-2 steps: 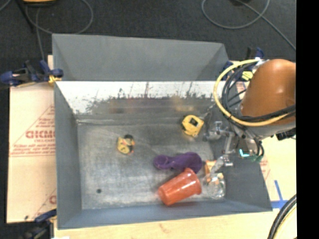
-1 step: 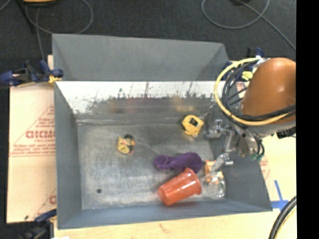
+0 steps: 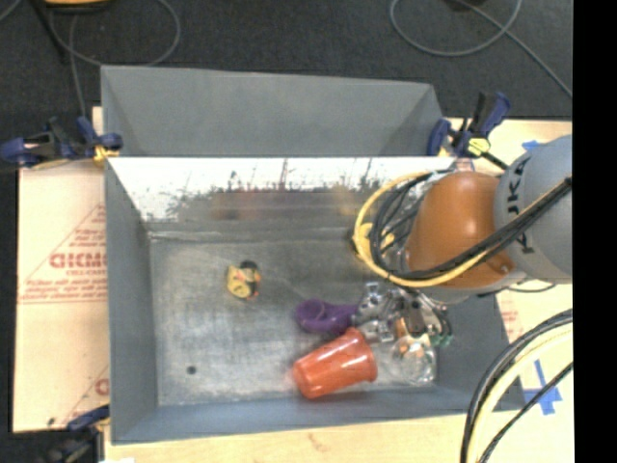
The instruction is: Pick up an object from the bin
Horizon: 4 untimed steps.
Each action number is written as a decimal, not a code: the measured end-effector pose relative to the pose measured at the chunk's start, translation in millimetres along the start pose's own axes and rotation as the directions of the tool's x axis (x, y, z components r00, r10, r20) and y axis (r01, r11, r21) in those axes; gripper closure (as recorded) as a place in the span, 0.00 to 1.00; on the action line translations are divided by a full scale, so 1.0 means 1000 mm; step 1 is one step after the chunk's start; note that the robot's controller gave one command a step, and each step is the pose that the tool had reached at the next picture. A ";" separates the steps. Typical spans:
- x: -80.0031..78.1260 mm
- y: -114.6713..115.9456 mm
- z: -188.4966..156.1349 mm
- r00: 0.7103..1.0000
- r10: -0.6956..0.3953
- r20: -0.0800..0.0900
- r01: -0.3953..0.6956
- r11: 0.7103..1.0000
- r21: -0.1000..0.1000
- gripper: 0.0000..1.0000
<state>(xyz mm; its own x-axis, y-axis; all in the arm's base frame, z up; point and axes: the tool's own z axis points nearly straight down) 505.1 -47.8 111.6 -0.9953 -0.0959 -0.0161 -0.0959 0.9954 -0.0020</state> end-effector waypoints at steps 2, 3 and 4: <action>0.004 0.000 0.005 1.000 -0.006 -0.012 0.006 1.000 -0.001 0.00; -0.053 0.012 0.017 1.000 -0.019 -0.013 0.019 1.000 -0.001 0.00; -0.073 0.049 0.032 1.000 -0.010 -0.023 0.010 1.000 -0.001 1.00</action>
Offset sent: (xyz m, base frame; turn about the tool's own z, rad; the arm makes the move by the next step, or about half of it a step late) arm 0.0000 0.0000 0.0000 0.0000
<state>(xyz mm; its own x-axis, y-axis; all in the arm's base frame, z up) 573.3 8.1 81.0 -0.9944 -0.1054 0.0066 -0.1054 0.9944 -0.0014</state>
